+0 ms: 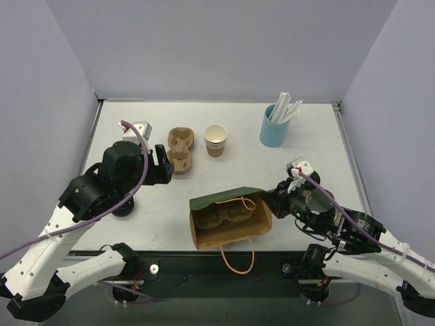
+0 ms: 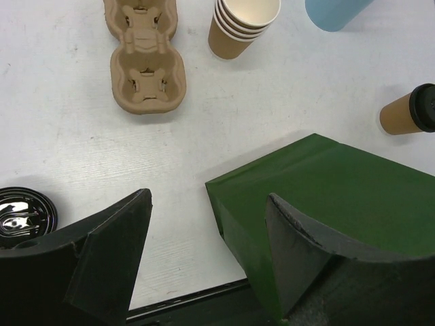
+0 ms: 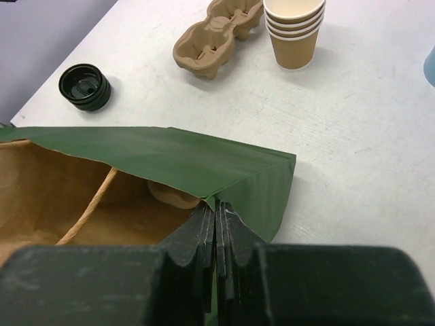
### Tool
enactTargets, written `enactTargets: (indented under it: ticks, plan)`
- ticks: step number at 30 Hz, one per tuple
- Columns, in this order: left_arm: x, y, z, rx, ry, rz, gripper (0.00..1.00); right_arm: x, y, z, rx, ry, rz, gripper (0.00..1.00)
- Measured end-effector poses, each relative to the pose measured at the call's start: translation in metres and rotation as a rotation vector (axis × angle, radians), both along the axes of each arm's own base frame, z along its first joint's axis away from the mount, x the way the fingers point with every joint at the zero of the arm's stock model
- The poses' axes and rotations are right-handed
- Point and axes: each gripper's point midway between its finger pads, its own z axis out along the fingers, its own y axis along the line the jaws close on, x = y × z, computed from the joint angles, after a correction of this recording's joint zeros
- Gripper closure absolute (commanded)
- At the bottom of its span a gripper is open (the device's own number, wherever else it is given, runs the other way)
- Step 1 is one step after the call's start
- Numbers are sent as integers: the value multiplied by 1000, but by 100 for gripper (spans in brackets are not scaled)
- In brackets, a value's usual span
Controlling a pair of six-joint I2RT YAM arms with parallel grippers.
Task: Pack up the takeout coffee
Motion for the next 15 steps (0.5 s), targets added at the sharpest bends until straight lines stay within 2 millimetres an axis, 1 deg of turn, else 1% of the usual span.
enactTargets:
  ticks: [5, 8, 11, 15]
  plan:
    - [-4, 1, -3, 5, 17, -5, 26, 3, 1, -3, -27, -7, -20, 100]
    - [-14, 1, -2, 3, 64, -24, 28, 7, 0, -5, -46, -1, -51, 100]
    - [-28, -5, 5, -57, 114, -54, 30, 12, 1, -6, -50, 8, -84, 100]
    - [-58, -14, 7, -192, 198, -93, 31, 19, 0, -7, -47, 25, -143, 100]
